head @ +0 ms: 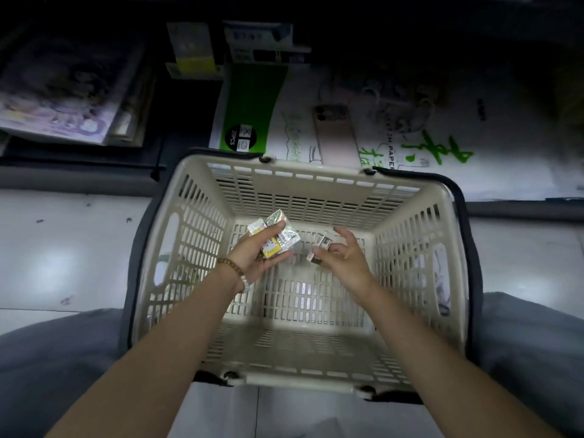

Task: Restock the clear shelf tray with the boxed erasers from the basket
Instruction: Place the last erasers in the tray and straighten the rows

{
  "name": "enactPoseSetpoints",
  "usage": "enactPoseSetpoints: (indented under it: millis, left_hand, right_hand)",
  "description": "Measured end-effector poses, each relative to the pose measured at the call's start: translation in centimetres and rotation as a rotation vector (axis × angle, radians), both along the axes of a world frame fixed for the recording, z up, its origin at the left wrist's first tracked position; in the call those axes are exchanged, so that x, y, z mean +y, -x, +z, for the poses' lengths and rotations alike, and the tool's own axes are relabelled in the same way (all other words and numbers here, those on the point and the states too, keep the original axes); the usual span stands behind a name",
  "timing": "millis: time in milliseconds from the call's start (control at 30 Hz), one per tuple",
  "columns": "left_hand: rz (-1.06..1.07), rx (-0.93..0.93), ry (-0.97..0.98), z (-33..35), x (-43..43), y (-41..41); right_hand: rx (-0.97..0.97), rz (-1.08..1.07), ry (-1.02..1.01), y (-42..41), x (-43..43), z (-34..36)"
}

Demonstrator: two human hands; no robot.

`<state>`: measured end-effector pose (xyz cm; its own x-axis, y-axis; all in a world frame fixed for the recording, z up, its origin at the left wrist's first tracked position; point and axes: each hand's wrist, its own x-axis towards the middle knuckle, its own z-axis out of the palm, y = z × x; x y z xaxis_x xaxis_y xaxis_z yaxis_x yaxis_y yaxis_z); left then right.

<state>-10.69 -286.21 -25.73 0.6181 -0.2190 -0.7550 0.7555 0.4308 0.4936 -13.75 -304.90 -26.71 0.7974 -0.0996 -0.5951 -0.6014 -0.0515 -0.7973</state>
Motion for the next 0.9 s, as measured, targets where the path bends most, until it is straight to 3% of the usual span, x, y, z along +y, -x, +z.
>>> enactPoseSetpoints:
  millis: [133, 200, 333, 500, 767, 900]
  left_hand:
    - [0.129, -0.116, 0.024, 5.2, 0.4, 0.2]
    - [0.137, -0.185, 0.008, 8.1, 0.4, 0.3]
    - [0.063, -0.301, 0.000, 14.1, 0.0, 0.5]
    - [0.183, -0.295, 0.097, 19.8, -0.4, 0.7]
    - [0.129, -0.344, 0.065, 25.2, 0.4, 0.6]
    - [0.140, -0.332, 0.076, 26.8, 0.0, 0.2]
  right_hand:
    - [-0.117, -0.194, -0.438, 0.7, 1.7, 7.6]
    - [-0.123, -0.216, -0.548, 1.0, 2.9, 11.1]
    - [-0.146, -0.172, -0.467, 1.1, 5.7, 16.6]
    - [-0.176, -0.334, -0.661, 0.8, 7.3, 22.0]
    - [-0.292, -0.263, -0.472, -0.1, 8.2, 27.2]
    - [-0.270, -0.313, -0.489, -1.2, 8.8, 29.1]
